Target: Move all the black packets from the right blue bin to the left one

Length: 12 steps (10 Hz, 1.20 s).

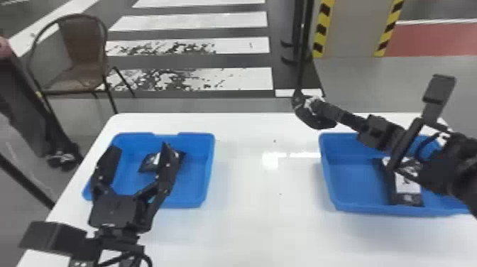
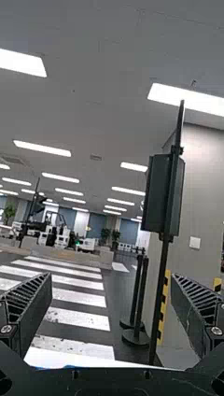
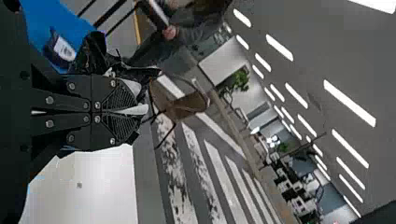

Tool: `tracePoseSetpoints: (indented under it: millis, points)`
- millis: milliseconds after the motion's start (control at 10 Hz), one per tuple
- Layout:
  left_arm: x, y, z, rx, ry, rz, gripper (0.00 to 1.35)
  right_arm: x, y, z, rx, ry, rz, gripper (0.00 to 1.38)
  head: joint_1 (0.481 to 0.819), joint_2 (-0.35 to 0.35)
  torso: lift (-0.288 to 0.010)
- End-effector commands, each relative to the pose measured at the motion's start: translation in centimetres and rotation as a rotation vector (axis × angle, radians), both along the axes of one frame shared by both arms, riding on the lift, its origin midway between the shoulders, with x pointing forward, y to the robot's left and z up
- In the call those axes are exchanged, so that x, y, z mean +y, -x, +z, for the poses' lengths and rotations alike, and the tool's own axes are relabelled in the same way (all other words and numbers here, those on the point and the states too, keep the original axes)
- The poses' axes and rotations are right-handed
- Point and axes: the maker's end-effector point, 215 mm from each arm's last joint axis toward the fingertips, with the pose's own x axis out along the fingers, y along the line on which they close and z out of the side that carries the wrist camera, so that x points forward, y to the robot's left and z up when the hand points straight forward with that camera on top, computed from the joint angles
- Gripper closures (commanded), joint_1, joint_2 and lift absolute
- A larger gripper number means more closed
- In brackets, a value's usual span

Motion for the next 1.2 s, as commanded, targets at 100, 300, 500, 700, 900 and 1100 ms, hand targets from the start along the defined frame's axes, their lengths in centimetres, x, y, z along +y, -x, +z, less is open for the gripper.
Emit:
tracePoseSetpoints:
  millis: [100,300,500,700,900,1100]
  points:
    - [-0.2,0.0,0.3,-0.010,-0.013,-0.001,0.09,7.5,3.2,3.9,-0.004,-0.223,0.212,1.17,0.679,0.160,-0.140]
    - [-1.2,-0.1,0.5,-0.018,-0.002,-0.021,0.09,11.0,5.0,6.0,-0.004,-0.306,0.327,1.17,0.669,0.215,-0.140]
    - [-2.7,0.1,1.3,-0.041,0.014,-0.051,0.11,12.4,5.7,6.6,0.011,-0.357,0.377,1.17,0.657,0.248,-0.140]
    - [-4.1,0.0,1.4,-0.042,0.088,-0.091,0.11,13.4,5.8,5.6,0.028,-0.358,0.384,1.17,0.655,0.253,-0.140]
    - [-7.1,0.2,1.9,-0.040,0.325,-0.182,0.11,14.2,5.9,4.4,0.046,-0.353,0.389,1.17,0.661,0.245,-0.140]
    - [-10.0,0.5,2.8,-0.036,0.435,-0.261,0.11,15.6,6.5,3.8,0.060,-0.358,0.412,1.17,0.670,0.219,-0.140]
